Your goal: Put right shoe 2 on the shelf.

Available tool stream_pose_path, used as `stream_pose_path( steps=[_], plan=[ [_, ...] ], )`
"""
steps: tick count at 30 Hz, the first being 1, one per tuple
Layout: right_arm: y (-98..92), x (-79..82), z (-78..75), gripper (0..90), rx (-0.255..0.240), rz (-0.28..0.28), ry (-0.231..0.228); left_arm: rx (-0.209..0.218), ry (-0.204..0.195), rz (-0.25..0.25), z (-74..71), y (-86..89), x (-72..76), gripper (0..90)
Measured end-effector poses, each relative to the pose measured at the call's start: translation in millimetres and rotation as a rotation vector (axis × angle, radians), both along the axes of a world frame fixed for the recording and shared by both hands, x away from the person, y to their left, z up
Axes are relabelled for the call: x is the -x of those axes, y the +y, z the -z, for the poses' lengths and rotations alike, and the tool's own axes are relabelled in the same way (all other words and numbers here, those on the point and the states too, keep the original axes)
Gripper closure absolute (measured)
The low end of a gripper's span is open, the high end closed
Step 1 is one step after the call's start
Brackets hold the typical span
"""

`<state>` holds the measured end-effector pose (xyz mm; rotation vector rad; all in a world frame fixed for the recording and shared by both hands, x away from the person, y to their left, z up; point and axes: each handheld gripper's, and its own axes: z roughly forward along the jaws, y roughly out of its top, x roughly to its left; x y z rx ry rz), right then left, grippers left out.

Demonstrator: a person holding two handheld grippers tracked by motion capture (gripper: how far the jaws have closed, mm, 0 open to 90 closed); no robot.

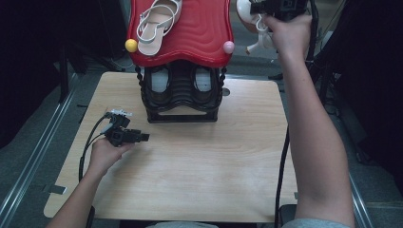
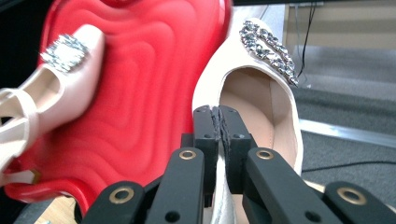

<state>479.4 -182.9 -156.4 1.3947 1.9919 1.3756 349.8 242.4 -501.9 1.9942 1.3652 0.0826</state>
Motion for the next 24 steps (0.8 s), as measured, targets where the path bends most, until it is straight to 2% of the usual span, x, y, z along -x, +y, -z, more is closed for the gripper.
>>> stream_pose_path(
  steps=[6, 7, 10, 13, 15, 18, 24],
  plan=[
    [25.5, -1.4, -23.0, 88.8, 0.012, -0.023, -0.022, 0.003, -0.003, -0.002, 0.1, 0.0, -0.1, 48.7],
    [34.5, -1.5, -26.5, 88.9, 0.013, -0.035, -0.034, 0.002, -0.003, -0.002, 0.1, 0.0, -0.1, 48.7],
    [46.2, -3.4, -27.5, 88.8, 0.012, -0.052, -0.044, -0.001, -0.004, 0.001, 0.3, -0.1, -0.4, 48.7],
    [60.8, -7.3, -24.2, 88.8, 0.008, -0.073, -0.05, 0.002, -0.003, 0.002, -0.3, 0.7, -0.1, 48.6],
    [70.1, -9.1, -20.3, 88.8, 0.026, -0.088, -0.071, 0.0, -0.004, -0.001, 0.2, 1.4, -0.5, 48.6],
    [81.6, -10.4, -13.9, 88.9, 0.026, -0.102, -0.08, -0.004, 0.005, -0.002, 1.4, 2.5, -1.2, 48.6],
    [95.8, -8.9, -1.6, 88.8, 0.052, -0.13, -0.091, -0.004, 0.001, 0.002, 1.1, 1.3, -0.7, 48.6]
  ],
)
